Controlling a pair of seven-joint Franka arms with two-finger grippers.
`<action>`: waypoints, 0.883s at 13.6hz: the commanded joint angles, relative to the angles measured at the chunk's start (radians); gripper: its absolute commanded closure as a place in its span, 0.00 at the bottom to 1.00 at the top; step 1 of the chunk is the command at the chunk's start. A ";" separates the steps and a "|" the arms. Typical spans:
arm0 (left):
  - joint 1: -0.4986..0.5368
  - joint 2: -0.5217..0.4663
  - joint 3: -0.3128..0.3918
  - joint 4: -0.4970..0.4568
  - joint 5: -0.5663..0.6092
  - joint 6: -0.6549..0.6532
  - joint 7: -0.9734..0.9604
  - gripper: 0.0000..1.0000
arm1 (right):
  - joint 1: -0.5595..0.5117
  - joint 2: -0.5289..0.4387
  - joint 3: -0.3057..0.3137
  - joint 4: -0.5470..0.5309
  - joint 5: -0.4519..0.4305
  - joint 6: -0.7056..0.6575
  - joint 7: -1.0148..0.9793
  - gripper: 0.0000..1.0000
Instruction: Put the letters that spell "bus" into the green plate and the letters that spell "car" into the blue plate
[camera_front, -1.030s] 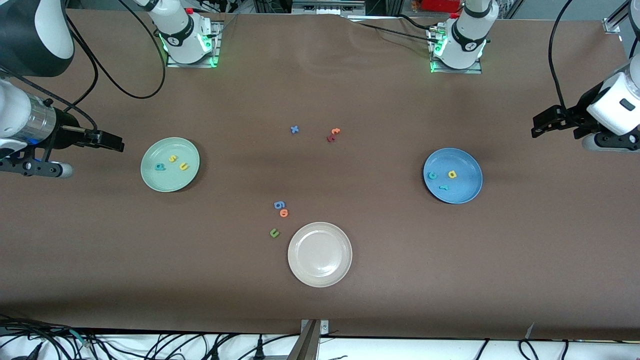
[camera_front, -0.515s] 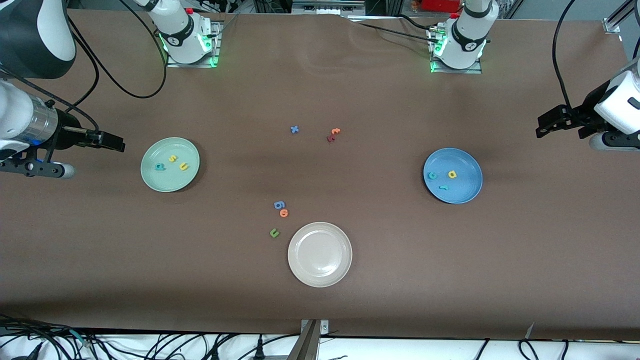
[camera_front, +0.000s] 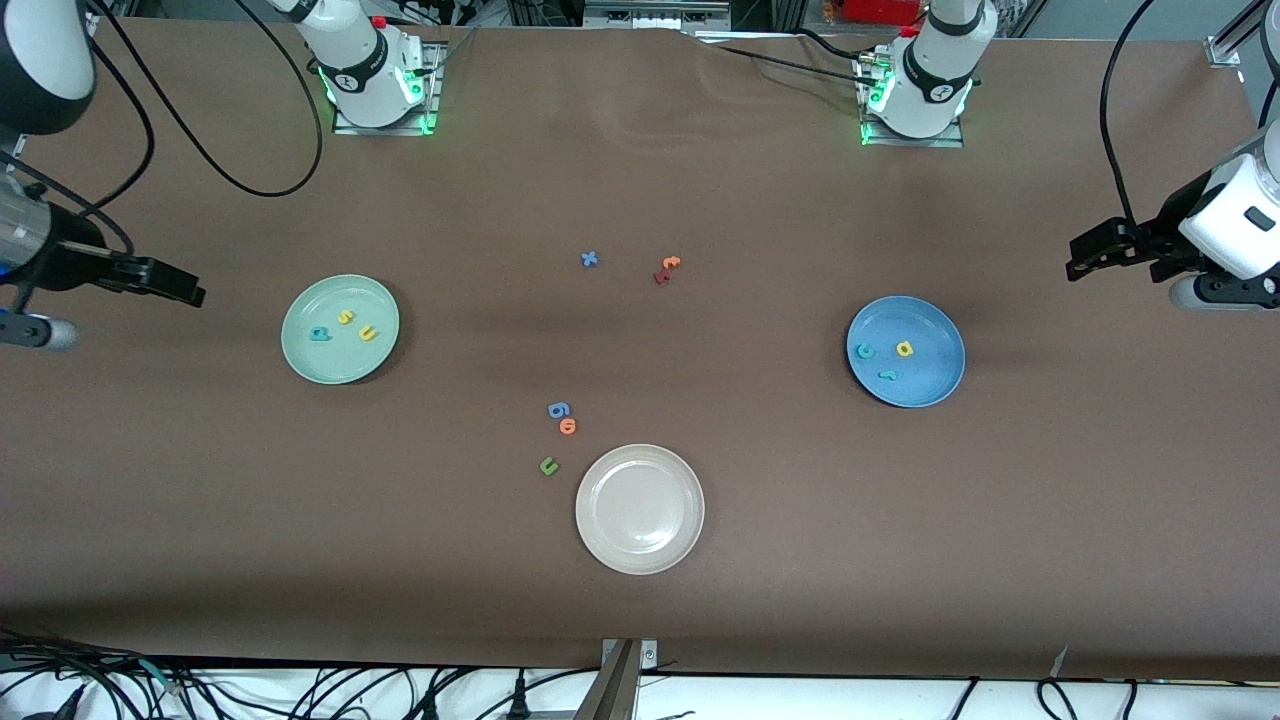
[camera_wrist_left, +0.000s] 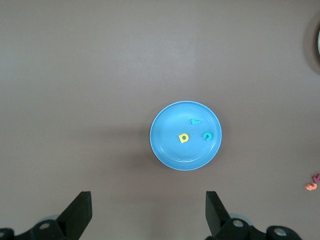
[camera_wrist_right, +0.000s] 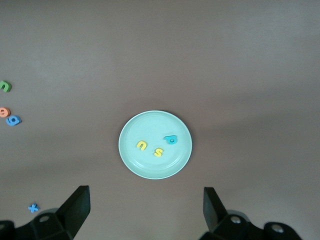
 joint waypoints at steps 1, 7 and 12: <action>0.002 0.015 -0.001 0.032 -0.022 -0.005 0.010 0.00 | -0.007 -0.009 -0.027 0.001 -0.009 0.002 -0.009 0.00; -0.003 0.018 -0.001 0.053 -0.023 -0.005 0.007 0.00 | -0.007 -0.009 -0.092 0.001 0.001 -0.036 0.006 0.00; 0.000 0.026 -0.001 0.055 -0.023 -0.005 0.012 0.00 | -0.006 -0.041 -0.116 0.021 0.009 -0.024 0.004 0.00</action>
